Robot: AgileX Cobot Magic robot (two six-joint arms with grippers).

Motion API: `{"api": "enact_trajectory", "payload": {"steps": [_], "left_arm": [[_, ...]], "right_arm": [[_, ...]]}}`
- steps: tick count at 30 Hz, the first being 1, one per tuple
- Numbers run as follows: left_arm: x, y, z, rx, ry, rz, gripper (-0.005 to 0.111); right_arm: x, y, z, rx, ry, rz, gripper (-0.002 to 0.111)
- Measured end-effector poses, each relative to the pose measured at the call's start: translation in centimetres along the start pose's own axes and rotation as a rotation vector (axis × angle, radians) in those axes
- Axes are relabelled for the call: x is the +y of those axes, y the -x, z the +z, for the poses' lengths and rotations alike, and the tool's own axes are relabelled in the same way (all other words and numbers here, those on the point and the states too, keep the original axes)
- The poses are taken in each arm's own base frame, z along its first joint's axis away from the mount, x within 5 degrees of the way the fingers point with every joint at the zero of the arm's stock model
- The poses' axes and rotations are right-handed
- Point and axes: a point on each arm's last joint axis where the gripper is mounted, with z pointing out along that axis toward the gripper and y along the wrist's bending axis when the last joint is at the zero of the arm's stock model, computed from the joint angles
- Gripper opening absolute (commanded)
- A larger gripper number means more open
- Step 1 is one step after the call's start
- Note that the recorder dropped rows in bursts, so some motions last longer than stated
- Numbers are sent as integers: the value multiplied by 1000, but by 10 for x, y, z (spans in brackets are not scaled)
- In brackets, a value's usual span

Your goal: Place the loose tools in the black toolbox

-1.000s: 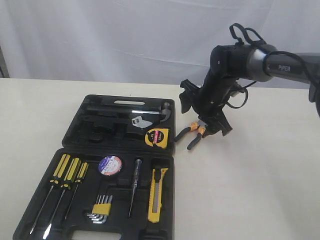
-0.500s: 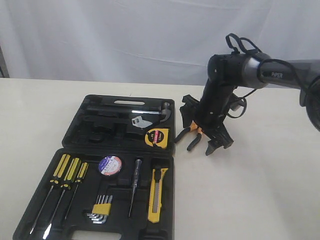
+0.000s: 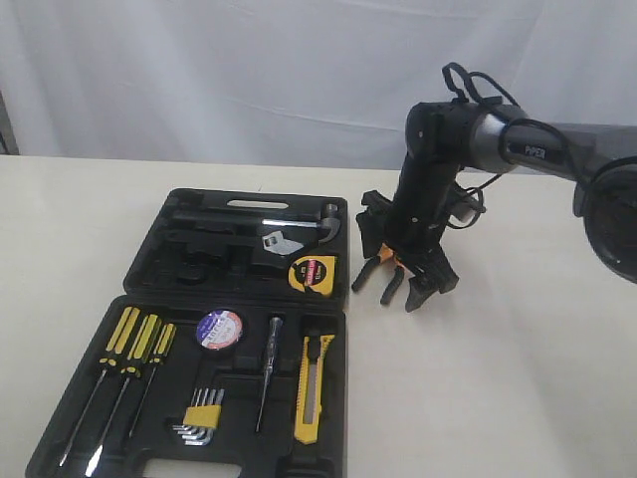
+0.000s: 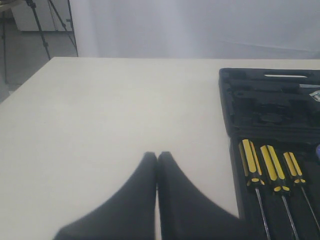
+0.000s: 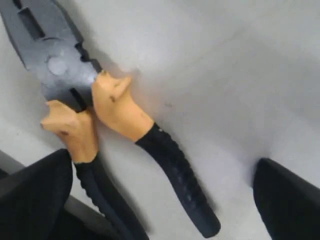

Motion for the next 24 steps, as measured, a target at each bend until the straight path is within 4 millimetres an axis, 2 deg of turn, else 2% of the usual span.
{"api": "enact_trajectory", "payload": {"steps": [10, 24], "left_arm": [[0, 0, 0, 0, 0, 0, 0], [0, 0, 0, 0, 0, 0, 0]], "right_arm": [[2, 1, 1, 2, 18, 38, 89], [3, 16, 0, 13, 63, 55, 89]]}}
